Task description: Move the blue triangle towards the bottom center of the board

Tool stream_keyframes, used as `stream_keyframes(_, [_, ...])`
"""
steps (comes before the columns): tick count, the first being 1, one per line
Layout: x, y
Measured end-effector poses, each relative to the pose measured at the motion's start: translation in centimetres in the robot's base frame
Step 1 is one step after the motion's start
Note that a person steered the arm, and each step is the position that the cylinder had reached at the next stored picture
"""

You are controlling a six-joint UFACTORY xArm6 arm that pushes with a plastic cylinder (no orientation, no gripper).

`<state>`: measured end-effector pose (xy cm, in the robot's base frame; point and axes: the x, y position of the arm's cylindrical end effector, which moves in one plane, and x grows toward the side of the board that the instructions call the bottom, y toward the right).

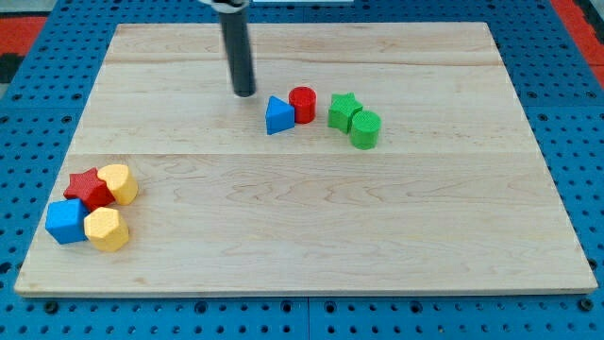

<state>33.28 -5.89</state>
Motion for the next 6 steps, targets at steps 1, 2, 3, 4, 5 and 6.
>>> stream_keyframes(1, [0.8,2.5])
stream_keyframes(2, [2.8,1.7])
stream_keyframes(3, [6.2,1.2])
stream_keyframes(4, [7.7,1.4])
stream_keyframes(5, [9.2,1.8])
stream_keyframes(6, [12.8,3.0])
